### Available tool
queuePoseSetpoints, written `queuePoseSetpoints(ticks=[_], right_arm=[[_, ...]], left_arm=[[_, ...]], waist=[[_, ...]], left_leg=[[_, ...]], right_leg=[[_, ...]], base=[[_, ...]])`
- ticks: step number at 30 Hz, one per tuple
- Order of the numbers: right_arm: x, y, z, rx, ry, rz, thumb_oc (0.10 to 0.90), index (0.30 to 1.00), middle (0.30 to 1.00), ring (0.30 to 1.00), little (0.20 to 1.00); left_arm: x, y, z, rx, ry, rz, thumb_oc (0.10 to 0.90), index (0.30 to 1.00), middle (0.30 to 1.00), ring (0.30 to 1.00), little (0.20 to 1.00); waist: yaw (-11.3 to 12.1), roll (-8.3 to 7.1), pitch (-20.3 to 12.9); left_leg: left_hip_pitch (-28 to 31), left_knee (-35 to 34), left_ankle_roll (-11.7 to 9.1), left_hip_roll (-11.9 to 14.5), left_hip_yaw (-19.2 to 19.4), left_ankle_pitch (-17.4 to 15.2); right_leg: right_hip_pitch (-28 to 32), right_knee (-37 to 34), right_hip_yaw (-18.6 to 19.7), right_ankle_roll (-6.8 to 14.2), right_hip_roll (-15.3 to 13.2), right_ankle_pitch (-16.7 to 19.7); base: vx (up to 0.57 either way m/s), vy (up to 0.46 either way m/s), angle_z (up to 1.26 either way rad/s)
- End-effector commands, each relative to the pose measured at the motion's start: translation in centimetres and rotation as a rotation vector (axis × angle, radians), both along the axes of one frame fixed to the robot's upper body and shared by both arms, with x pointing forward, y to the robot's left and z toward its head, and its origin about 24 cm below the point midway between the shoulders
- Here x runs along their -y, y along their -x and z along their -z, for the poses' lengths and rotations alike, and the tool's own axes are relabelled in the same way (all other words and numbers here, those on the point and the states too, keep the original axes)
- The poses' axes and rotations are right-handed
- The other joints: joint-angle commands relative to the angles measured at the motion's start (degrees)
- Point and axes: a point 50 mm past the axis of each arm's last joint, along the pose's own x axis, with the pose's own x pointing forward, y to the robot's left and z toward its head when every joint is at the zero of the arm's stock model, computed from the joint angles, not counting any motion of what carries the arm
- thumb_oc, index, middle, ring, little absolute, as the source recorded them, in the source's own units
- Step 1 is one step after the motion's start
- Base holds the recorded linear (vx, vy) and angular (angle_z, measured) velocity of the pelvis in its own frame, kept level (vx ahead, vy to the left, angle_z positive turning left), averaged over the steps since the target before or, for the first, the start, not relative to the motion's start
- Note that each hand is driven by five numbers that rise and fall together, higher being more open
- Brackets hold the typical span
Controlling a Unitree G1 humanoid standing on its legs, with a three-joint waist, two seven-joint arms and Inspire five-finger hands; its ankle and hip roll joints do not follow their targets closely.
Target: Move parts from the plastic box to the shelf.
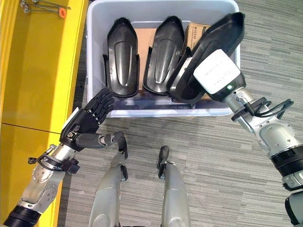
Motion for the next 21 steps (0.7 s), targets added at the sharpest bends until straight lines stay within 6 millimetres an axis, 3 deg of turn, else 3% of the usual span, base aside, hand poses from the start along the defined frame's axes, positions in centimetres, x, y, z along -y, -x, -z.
queuePoseSetpoints(ticks=[1,2,3,9,21], right_arm=[[-1.0,1.3,-8.9,0.353,-0.007,-0.072,0.4,0.3,0.3,0.3,0.3],[-1.1,1.3,-9.2,0.359,-0.006,-0.073,0.4,0.3,0.3,0.3,0.3],[-1.4,1.2,-9.4,0.359,0.002,-0.077,0.4,0.3,0.3,0.3,0.3],[-1.5,0.6,-10.7,0.398,-0.028,-0.04,0.4,0.3,0.3,0.3,0.3],[2.0,-1.1,-11.4,0.428,-0.25,0.124,0.4,0.3,0.3,0.3,0.3]], left_arm=[[-0.1,0.7,-3.4,0.203,0.038,0.05,0.9,1.0,1.0,1.0,1.0],[-0.2,0.7,-3.5,0.206,0.036,0.052,0.9,1.0,1.0,1.0,1.0],[-0.2,0.8,-3.4,0.199,0.036,0.052,0.9,1.0,1.0,1.0,1.0],[-0.4,0.9,-3.0,0.184,0.009,0.063,0.9,1.0,1.0,1.0,1.0],[-0.8,0.8,-3.3,0.192,-0.03,0.048,0.9,1.0,1.0,1.0,1.0]], waist=[[1.94,-2.04,-0.8],[2.37,-1.86,-0.8],[2.5,-2.22,-0.8],[4.53,-2.84,-0.8],[7.72,-2.41,-0.8]], left_leg=[[4.65,2.6,-3.45,3.32,-4.23,-7.55],[3.73,2.55,-3.0,3.67,-4.1,-6.29],[4.6,2.97,-3.49,3.25,-4.78,-7.57],[3.79,3.71,-3.37,3.38,-6.65,-7.29],[0.32,4.45,-3.49,3.53,-9.85,-5.26]], right_leg=[[4.32,1.59,0.44,0.89,1.52,-5.98],[3.5,1.75,-0.2,0.29,1.78,-4.93],[4.28,2.96,0.25,0.61,1.67,-6.73],[3.89,7.31,-0.55,-0.22,2.13,-8.91],[1.29,15.88,-2.15,-1.4,1.76,-13.24]], base=[[0.05,-0.101,0.06],[0.04,-0.066,0.08],[0.04,-0.068,0.04],[0.07,-0.112,0.16],[0.03,-0.093,0.12]])
